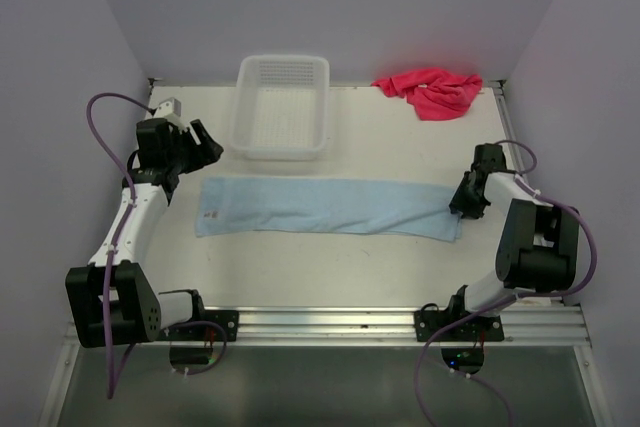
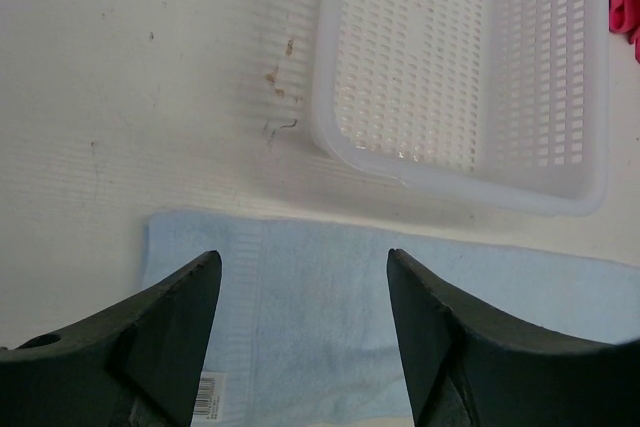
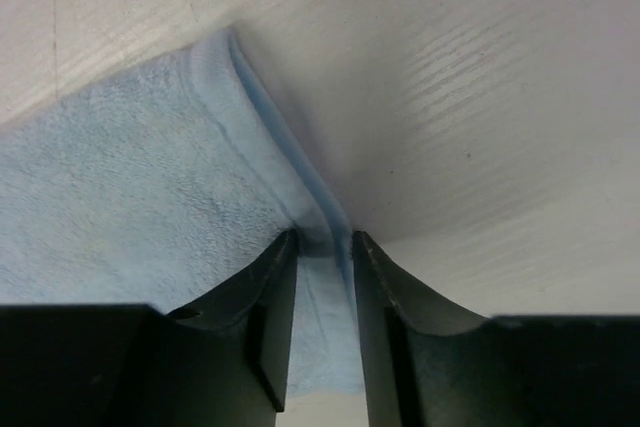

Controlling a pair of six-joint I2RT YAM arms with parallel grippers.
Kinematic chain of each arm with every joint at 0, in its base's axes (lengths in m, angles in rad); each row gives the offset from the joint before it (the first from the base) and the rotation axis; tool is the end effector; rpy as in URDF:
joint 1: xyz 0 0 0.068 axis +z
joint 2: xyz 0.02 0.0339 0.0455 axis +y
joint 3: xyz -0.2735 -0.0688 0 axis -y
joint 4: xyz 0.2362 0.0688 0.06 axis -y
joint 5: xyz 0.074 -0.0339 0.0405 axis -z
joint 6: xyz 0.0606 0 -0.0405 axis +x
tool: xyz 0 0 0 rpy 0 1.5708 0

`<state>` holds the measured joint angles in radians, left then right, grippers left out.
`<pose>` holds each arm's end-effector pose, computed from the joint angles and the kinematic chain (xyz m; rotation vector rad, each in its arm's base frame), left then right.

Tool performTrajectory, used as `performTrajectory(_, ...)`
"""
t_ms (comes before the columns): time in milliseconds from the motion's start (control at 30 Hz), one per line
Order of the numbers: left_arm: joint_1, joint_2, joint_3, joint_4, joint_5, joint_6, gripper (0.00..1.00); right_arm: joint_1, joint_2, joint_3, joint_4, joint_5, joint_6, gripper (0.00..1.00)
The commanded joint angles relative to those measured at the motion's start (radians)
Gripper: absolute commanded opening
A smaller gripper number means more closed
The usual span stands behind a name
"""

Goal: Roll the towels
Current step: Fold the towel

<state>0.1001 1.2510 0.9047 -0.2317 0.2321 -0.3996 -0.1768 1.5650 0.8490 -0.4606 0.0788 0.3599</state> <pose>0.2879 0.0149 0.2767 -0.4014 2.1237 -0.4229 0.2823 -0.0553 0.1531 0.7477 2.6376 -0.0576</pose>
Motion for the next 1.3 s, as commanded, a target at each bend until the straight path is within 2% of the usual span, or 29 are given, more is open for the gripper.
performTrajectory(0, 0.004, -0.019, 0.008, 0.051, 0.019, 0.008, 0.71, 0.002, 0.013, -0.002, 0.023, -0.020, 0.007, 0.30)
performTrajectory(333, 0.003, -0.030, 0.005, 0.051, 0.018, 0.011, 0.71, 0.002, -0.043, 0.085, -0.068, 0.070, -0.022, 0.01)
performTrajectory(633, 0.004, -0.050, -0.009, 0.066, 0.035, 0.007, 0.72, 0.003, -0.158, 0.261, -0.253, 0.272, -0.065, 0.00)
performTrajectory(833, 0.000, -0.051, -0.013, 0.074, 0.053, 0.002, 0.72, 0.039, -0.233, 0.390, -0.319, 0.308, -0.044, 0.00)
performTrajectory(967, -0.003, -0.061, -0.018, 0.080, 0.059, 0.002, 0.73, 0.212, -0.227, 0.516, -0.372, 0.398, -0.084, 0.00)
performTrajectory(1133, -0.007, -0.068, -0.024, 0.088, 0.067, -0.001, 0.74, 0.358, -0.143, 0.677, -0.455, 0.317, -0.079, 0.00)
performTrajectory(1267, -0.010, -0.070, -0.026, 0.089, 0.070, -0.001, 0.75, 0.528, -0.076, 0.742, -0.475, 0.276, -0.052, 0.00)
